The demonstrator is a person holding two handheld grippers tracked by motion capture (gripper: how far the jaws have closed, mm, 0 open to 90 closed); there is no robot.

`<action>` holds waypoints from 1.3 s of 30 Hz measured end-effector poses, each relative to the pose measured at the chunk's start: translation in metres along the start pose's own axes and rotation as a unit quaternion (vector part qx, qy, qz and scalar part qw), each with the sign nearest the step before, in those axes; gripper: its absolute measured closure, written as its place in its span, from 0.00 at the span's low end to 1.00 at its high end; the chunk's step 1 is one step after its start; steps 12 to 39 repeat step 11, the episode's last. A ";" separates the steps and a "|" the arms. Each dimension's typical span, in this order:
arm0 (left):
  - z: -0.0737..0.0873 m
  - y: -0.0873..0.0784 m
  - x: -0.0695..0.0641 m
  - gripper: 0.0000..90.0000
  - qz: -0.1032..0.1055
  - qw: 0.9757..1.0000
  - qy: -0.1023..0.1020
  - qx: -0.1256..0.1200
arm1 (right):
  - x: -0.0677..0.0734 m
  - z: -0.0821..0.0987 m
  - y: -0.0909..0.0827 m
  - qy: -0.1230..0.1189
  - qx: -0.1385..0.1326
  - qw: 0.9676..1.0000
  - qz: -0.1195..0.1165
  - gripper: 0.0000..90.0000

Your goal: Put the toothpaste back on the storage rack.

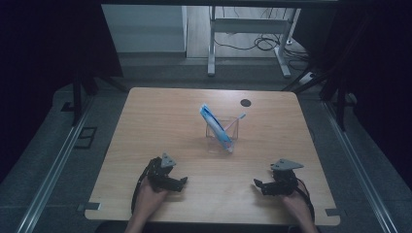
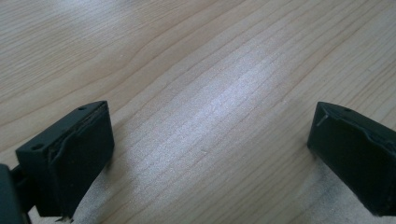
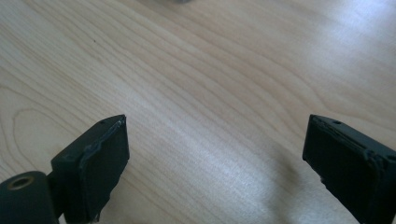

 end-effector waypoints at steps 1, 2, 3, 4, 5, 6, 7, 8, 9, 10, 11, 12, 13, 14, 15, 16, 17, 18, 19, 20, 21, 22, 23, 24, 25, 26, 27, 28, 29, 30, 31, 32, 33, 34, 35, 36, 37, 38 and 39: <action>0.000 0.000 0.000 0.01 0.000 1.000 0.000 0.000 | 0.001 0.002 0.001 0.001 0.003 1.000 0.000 0.07; 0.000 0.000 0.000 0.01 0.000 1.000 0.000 0.000 | 0.001 0.004 0.002 0.000 0.006 1.000 0.001 0.07; 0.000 0.000 0.000 0.01 0.000 1.000 0.000 0.000 | 0.001 0.005 0.004 0.000 0.013 1.000 0.000 0.06; 0.000 0.000 0.000 0.01 -0.001 1.000 0.000 0.000 | 0.000 0.005 0.004 0.002 0.014 1.000 0.001 0.06; 0.000 0.000 0.000 0.01 0.000 1.000 0.000 0.000 | 0.000 0.005 0.003 0.002 0.014 1.000 0.002 0.06; 0.000 0.000 0.000 0.01 0.000 1.000 0.000 0.000 | 0.000 0.006 0.004 0.006 0.016 1.000 0.001 0.06; 0.000 0.000 0.000 0.01 0.000 1.000 0.001 0.000 | 0.000 0.006 0.004 0.008 0.016 1.000 0.000 0.05; 0.000 0.000 0.000 0.01 0.000 1.000 0.000 0.000 | 0.000 0.006 0.004 0.009 0.017 1.000 0.002 0.05; 0.000 0.000 0.000 0.01 0.000 1.000 0.002 0.000 | 0.000 0.006 0.004 0.010 0.018 1.000 0.004 0.04; 0.000 0.000 0.000 0.01 0.000 1.000 0.002 0.000 | 0.000 0.006 0.004 0.011 0.018 1.000 0.005 0.03; 0.000 0.000 0.000 0.01 0.000 1.000 0.001 0.000 | 0.000 0.006 0.004 0.013 0.019 1.000 0.005 0.03; 0.000 0.000 0.000 0.01 0.000 1.000 0.001 0.000 | 0.000 0.006 0.004 0.013 0.019 1.000 0.005 0.03; 0.000 0.000 0.000 0.01 0.000 1.000 0.001 0.000 | 0.000 0.006 0.004 0.013 0.019 1.000 0.005 0.03; 0.000 0.000 0.000 0.01 0.000 1.000 0.001 0.000 | 0.000 0.006 0.004 0.013 0.019 1.000 0.005 0.03; 0.000 0.000 0.000 0.01 0.000 1.000 0.001 0.000 | 0.000 0.006 0.004 0.013 0.019 1.000 0.005 0.03; 0.000 0.000 0.000 0.01 0.000 1.000 0.001 0.000 | 0.000 0.006 0.004 0.013 0.019 1.000 0.005 0.03; 0.000 0.000 0.000 0.01 0.000 1.000 0.001 0.000 | 0.000 0.006 0.004 0.013 0.019 1.000 0.005 0.03; 0.000 0.000 0.000 0.01 0.000 1.000 0.001 0.000 | 0.000 0.006 0.004 0.013 0.019 1.000 0.005 0.03; 0.000 0.000 0.000 0.01 0.000 1.000 0.001 0.000 | 0.000 0.006 0.004 0.013 0.019 1.000 0.005 0.03; 0.000 0.000 0.000 0.01 0.000 1.000 0.001 0.000 | 0.000 0.006 0.004 0.013 0.019 1.000 0.005 0.03; 0.000 0.000 0.000 0.01 0.000 1.000 0.001 0.000 | 0.000 0.006 0.004 0.013 0.019 1.000 0.005 0.03; 0.000 0.000 0.000 0.01 0.000 1.000 0.001 0.000 | 0.000 0.006 0.004 0.013 0.019 1.000 0.005 0.03; 0.000 0.000 0.000 0.01 0.000 1.000 0.001 0.000 | 0.000 0.006 0.004 0.013 0.019 1.000 0.005 0.03; 0.000 0.000 0.000 0.01 0.000 1.000 0.001 0.000 | 0.000 0.006 0.004 0.013 0.019 1.000 0.005 0.03; 0.000 0.000 0.000 0.01 0.000 1.000 0.001 0.000 | 0.000 0.006 0.004 0.013 0.019 1.000 0.005 0.03; 0.000 0.000 0.000 0.01 0.000 1.000 0.001 0.000 | 0.000 0.006 0.004 0.013 0.019 1.000 0.005 0.03; 0.000 0.000 0.000 0.01 0.000 1.000 0.001 0.000 | 0.000 0.006 0.004 0.013 0.019 1.000 0.005 0.03; 0.000 0.000 0.000 0.01 0.000 1.000 0.001 0.000 | 0.000 0.006 0.004 0.013 0.019 1.000 0.005 0.03; 0.000 0.000 0.000 0.01 0.000 1.000 0.001 0.000 | 0.000 0.006 0.004 0.013 0.019 1.000 0.005 0.03; 0.000 0.000 0.000 0.01 0.000 1.000 0.001 0.000 | 0.000 0.006 0.004 0.013 0.019 1.000 0.005 0.03; 0.000 0.000 0.000 0.01 0.000 1.000 0.001 0.000 | 0.000 0.006 0.004 0.013 0.019 1.000 0.005 0.03; 0.000 0.000 0.000 0.01 0.000 1.000 0.001 0.000 | 0.000 0.006 0.004 0.013 0.019 1.000 0.005 0.03; 0.000 0.000 0.000 0.01 0.000 1.000 0.001 0.000 | 0.000 0.006 0.004 0.013 0.019 1.000 0.005 0.03; 0.000 0.000 0.000 0.01 0.000 1.000 0.001 0.000 | 0.000 0.006 0.004 0.013 0.019 1.000 0.005 0.03; 0.000 0.000 0.000 0.01 0.000 1.000 0.001 0.000 | 0.000 0.006 0.004 0.013 0.019 1.000 0.005 0.03; 0.000 0.000 0.000 0.01 0.000 1.000 0.001 0.000 | 0.000 0.006 0.004 0.013 0.019 1.000 0.005 0.03; 0.000 0.000 0.000 0.01 0.000 1.000 0.001 0.000 | 0.000 0.006 0.004 0.013 0.019 1.000 0.005 0.03; 0.000 0.000 0.000 0.01 0.000 1.000 0.001 0.000 | 0.000 0.006 0.004 0.013 0.019 1.000 0.005 0.03; 0.000 0.000 0.000 0.01 0.000 1.000 0.001 0.000 | 0.000 0.006 0.004 0.013 0.019 1.000 0.005 0.03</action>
Point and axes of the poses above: each handheld gripper's, and its own axes: y roughly forward along the jaws, z roughly out of its underside, x roughly to its left, the point moved 4 cm from there along y, roughly forward along the jaws
